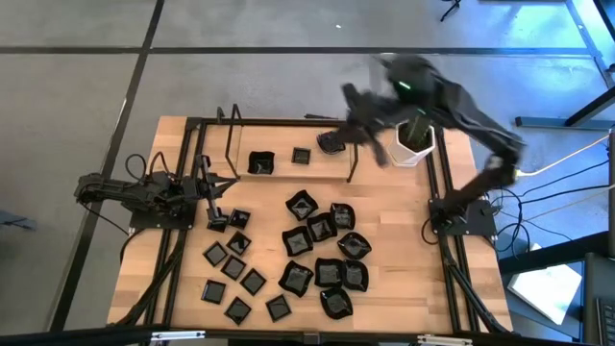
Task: Pick & Place Mini shaped plates
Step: Stack the distorted square plate on top of the distorted square plate on the shelf
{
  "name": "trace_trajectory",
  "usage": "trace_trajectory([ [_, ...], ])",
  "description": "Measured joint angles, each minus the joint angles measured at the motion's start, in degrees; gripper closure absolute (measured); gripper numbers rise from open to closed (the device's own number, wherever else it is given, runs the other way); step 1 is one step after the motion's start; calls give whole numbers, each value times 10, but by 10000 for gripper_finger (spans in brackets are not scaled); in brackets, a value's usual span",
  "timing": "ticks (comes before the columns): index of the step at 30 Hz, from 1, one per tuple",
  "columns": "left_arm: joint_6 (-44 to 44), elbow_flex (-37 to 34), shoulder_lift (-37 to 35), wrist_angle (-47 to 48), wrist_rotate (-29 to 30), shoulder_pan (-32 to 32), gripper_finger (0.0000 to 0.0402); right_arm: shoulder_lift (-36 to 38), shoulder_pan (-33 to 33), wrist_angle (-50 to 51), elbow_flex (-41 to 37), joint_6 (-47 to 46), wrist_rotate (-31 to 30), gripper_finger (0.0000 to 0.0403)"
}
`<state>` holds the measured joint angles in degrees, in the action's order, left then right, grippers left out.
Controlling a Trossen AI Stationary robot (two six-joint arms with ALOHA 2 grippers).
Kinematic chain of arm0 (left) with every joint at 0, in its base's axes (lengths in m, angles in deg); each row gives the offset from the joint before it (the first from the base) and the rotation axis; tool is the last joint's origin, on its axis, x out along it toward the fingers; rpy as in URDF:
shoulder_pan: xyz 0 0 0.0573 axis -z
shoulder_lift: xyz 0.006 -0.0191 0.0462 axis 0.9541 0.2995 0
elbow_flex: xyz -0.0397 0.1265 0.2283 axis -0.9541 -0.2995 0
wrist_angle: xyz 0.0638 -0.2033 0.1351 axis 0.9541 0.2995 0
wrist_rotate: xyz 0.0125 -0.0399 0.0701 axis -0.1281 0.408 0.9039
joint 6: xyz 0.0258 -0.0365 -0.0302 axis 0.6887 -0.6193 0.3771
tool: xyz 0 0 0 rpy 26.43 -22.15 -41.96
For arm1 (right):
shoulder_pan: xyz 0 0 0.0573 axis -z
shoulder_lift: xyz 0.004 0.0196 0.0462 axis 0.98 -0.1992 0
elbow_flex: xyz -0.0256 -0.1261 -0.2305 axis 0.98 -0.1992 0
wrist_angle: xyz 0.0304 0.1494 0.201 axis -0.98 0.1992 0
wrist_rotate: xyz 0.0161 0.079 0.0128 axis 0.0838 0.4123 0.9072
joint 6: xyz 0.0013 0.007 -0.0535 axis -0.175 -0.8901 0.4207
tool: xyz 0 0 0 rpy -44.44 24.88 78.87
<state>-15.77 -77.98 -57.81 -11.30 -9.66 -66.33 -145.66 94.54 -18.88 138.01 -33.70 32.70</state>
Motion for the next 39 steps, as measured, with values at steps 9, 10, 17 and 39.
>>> trace_trajectory([
  [9, -1, 0, 0, 0, 0, 0, 400, 292, -115, -182, -407, -30, -117, 400],
  [10, -1, 0, 0, 0, 0, 0, 400, 324, -114, -208, -454, -34, -122, 400],
  [17, -15, 0, 0, -2, 0, 0, 397, 476, -83, -387, -740, -51, -123, 400],
  [39, -11, 0, 0, -3, 0, 0, 395, 485, -59, -848, -1125, -90, -39, 400],
])
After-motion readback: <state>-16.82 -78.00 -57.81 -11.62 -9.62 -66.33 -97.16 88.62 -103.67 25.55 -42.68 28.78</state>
